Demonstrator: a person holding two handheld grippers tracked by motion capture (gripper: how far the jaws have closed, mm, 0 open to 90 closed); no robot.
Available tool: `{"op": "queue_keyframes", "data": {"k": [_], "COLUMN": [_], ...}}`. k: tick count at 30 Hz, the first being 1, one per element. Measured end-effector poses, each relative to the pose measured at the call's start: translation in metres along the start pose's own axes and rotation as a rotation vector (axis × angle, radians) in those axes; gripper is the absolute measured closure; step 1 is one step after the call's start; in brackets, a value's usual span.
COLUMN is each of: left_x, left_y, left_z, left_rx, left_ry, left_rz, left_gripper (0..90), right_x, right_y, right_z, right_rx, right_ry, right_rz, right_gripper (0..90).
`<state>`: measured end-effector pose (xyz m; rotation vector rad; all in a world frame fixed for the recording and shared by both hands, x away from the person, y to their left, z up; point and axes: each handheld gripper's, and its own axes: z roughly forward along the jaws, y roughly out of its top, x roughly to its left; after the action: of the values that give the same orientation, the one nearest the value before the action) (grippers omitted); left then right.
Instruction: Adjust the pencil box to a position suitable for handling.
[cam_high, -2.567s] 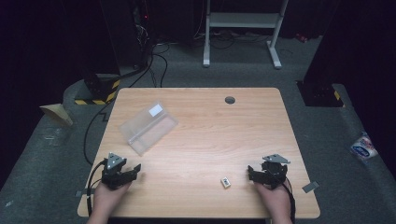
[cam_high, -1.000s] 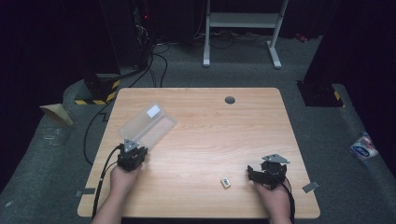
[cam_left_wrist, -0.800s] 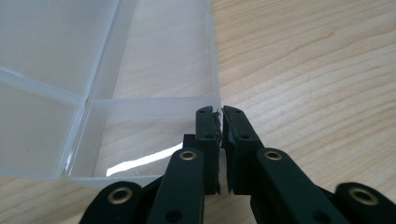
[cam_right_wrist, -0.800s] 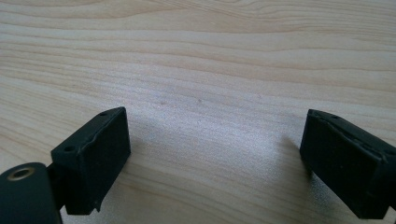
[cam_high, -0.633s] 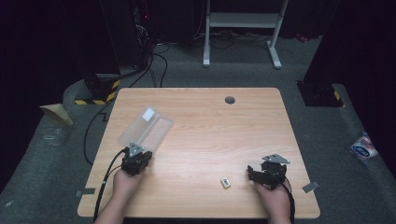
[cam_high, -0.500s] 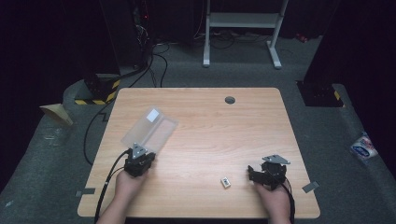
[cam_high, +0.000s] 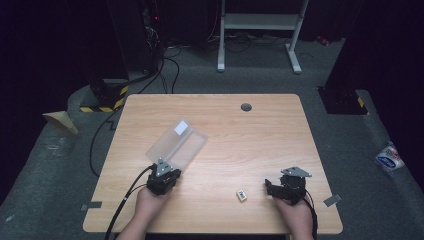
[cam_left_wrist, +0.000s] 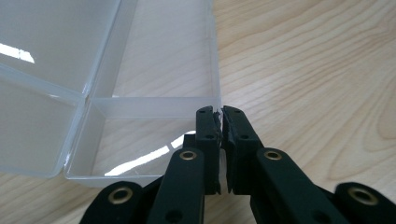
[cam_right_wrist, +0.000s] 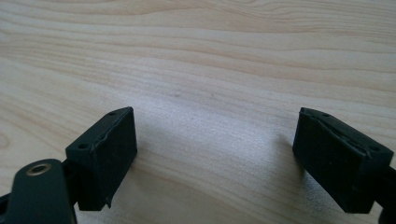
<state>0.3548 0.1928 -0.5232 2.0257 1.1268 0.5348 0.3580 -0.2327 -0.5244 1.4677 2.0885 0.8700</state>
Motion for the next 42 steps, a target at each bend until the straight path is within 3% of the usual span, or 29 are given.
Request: {"op": "queue_keyframes", "data": {"k": [3,9,13,19,25,26,27,30,31,32,34,36,42], "left_x": [-0.013,-0.030,-0.032,-0.030,-0.028,-0.030,-0.030,-0.035,-0.035,-0.034,-0.032,-0.029,-0.019], "left_y": [0.002,0.005,0.004,0.003,0.001,0.000,0.000,-0.002,-0.002,-0.004,-0.004,-0.005,-0.009], "left_z": [0.002,0.005,0.005,0.003,-0.002,-0.003,-0.003,-0.012,-0.012,-0.016,-0.018,-0.021,-0.024], "left_rx": [0.003,-0.002,-0.008,-0.009,-0.017,-0.020,-0.020,-0.046,-0.046,-0.052,-0.045,-0.040,-0.021], "left_ry": [-0.021,-0.068,-0.090,-0.091,-0.095,-0.063,-0.063,0.001,0.001,0.032,0.052,0.076,0.078], "left_rz": [0.030,0.075,0.099,0.125,0.134,0.129,0.129,0.127,0.127,0.116,0.104,0.084,0.050], "left_gripper": [85.0,85.2,85.2,84.6,72.7,67.4,62.4,53.0,50.4,47.1,45.0,36.9,32.7], "right_x": [-0.001,0.001,0.004,0.004,0.005,0.005,0.005,0.005,0.005,0.005,0.005,0.005,0.004], "right_y": [0.000,0.001,0.001,0.001,0.001,0.001,0.001,0.002,0.002,0.002,0.002,0.002,0.002], "right_z": [-0.002,0.000,0.001,0.001,0.001,0.001,0.001,0.002,0.002,0.002,0.001,0.002,0.002], "right_rx": [0.008,0.002,0.001,0.001,0.000,0.000,0.000,-0.003,-0.003,-0.002,0.001,-0.002,-0.004], "right_ry": [0.020,0.014,0.027,0.025,0.022,0.021,0.021,0.015,0.015,0.015,0.014,0.013,0.012], "right_rz": [-0.038,-0.027,-0.046,-0.040,-0.037,-0.036,-0.036,-0.036,-0.036,-0.033,-0.027,-0.027,-0.024], "right_gripper": [16.2,16.5,16.3,16.5,16.6,16.7,16.7,16.7,16.7,16.8,17.1,17.3,17.6]}}
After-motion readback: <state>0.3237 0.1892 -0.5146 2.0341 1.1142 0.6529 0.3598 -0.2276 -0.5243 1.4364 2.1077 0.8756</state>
